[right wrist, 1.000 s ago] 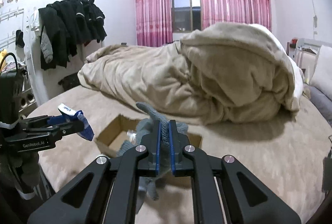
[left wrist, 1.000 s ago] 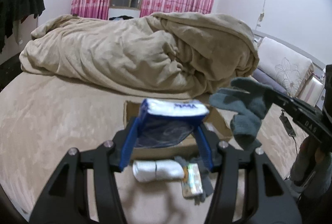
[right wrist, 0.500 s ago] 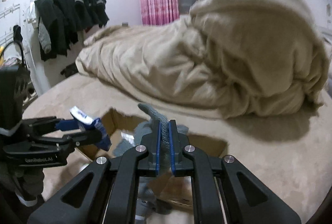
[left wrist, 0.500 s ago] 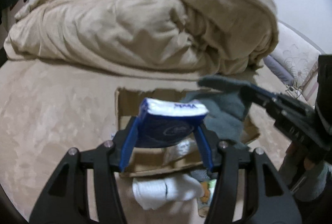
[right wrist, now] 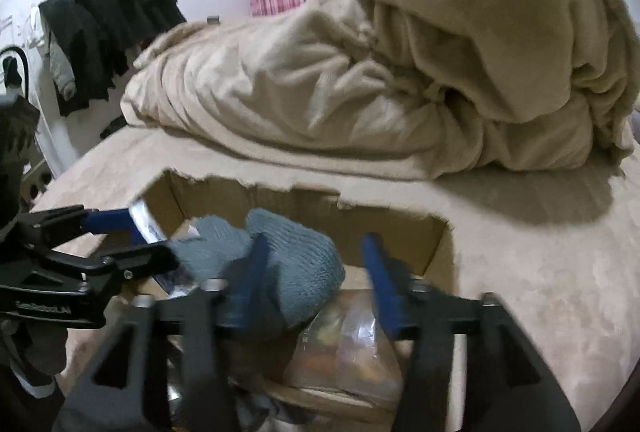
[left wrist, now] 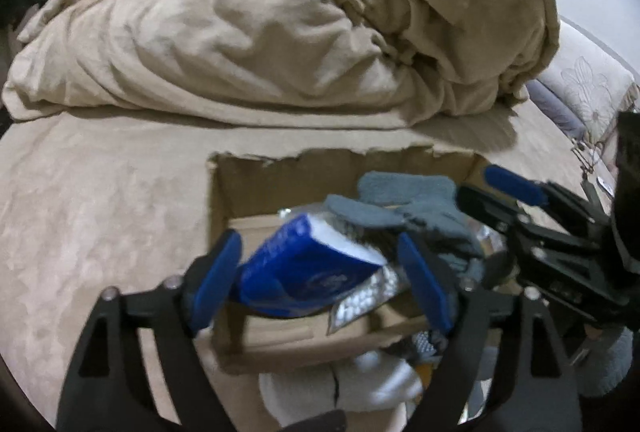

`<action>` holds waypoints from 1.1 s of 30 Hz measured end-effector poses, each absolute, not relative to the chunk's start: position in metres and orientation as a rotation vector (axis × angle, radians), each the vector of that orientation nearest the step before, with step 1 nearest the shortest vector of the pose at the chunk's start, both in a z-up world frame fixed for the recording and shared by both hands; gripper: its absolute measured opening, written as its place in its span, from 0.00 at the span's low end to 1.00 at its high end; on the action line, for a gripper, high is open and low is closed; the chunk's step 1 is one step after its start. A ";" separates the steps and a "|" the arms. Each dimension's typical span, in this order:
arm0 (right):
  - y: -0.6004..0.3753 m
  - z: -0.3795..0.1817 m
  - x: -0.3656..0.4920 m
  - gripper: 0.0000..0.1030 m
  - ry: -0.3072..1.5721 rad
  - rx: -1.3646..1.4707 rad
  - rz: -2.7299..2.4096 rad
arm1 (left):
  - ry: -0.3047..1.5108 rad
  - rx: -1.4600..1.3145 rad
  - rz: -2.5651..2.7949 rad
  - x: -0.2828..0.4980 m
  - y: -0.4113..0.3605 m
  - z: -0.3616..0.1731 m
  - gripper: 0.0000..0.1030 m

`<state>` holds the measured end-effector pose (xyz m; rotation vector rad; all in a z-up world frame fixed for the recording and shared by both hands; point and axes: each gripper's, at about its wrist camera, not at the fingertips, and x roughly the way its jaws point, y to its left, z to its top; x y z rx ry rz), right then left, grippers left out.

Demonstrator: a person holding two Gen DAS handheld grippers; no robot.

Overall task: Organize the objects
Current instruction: 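Carry the blue tissue pack with the left tool while the right tool carries the gloves into the box, then grasp the cartoon tissue pack with the left tool while the right tool grasps the dotted gloves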

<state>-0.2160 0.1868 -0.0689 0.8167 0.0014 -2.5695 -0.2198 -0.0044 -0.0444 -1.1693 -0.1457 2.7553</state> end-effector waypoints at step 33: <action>0.224 -0.020 -0.068 0.86 -0.054 0.724 -2.540 | -0.257 -1.097 2.776 -0.066 0.009 -0.026 0.88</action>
